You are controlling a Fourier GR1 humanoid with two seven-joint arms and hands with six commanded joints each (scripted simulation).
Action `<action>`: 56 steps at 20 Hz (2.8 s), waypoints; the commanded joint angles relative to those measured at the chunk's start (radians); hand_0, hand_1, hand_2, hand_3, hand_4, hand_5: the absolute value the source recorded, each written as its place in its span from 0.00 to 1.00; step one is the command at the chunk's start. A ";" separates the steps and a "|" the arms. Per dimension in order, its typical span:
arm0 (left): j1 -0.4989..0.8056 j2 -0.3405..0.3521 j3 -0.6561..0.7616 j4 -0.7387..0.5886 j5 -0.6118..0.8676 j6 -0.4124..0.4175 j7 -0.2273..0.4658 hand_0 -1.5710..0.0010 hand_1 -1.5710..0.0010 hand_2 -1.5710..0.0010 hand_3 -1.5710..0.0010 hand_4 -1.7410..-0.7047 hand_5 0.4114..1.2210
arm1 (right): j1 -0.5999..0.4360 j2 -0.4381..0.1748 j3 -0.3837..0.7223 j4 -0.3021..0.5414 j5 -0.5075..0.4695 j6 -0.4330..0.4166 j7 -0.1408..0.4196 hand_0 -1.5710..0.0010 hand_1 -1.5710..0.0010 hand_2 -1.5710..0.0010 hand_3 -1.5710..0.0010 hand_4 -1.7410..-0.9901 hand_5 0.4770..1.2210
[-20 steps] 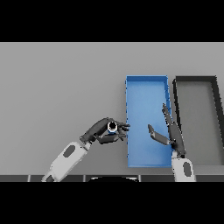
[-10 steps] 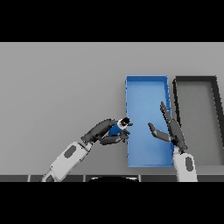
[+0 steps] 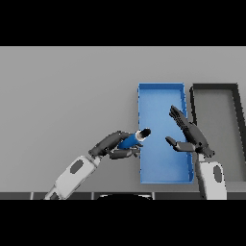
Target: Pick up the blue pipe and place it into the blue bin.
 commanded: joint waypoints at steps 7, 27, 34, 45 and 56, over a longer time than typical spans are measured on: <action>-0.004 0.001 -0.001 -0.003 -0.002 0.009 0.007 0.00 0.00 0.00 0.08 0.01 1.00 | -0.118 -0.113 0.098 -0.181 -0.161 0.148 0.154 1.00 1.00 1.00 1.00 0.58 0.06; -0.029 0.004 0.021 0.038 0.042 -0.066 -0.003 0.00 0.00 0.00 0.08 0.02 1.00 | -0.516 0.046 0.317 -0.038 -0.153 0.255 0.346 1.00 0.99 0.97 1.00 0.68 0.05; -0.043 0.039 -0.005 0.020 -0.074 -0.038 -0.014 0.43 0.45 0.46 0.58 0.10 1.00 | -0.565 0.089 0.350 0.012 -0.169 0.307 0.362 0.44 0.44 0.44 0.55 0.32 0.13; -0.034 0.017 0.011 0.024 -0.009 -0.038 -0.035 0.04 0.09 0.04 0.68 0.01 1.00 | -0.503 0.152 0.330 -0.041 -0.117 0.308 0.331 0.04 0.04 0.04 0.05 0.36 0.88; -0.050 0.038 0.023 0.050 -0.107 -0.141 -0.073 0.84 0.87 0.86 0.94 0.76 0.68 | -0.475 0.226 0.280 -0.074 -0.149 0.353 0.412 0.00 0.00 0.00 0.00 0.34 0.99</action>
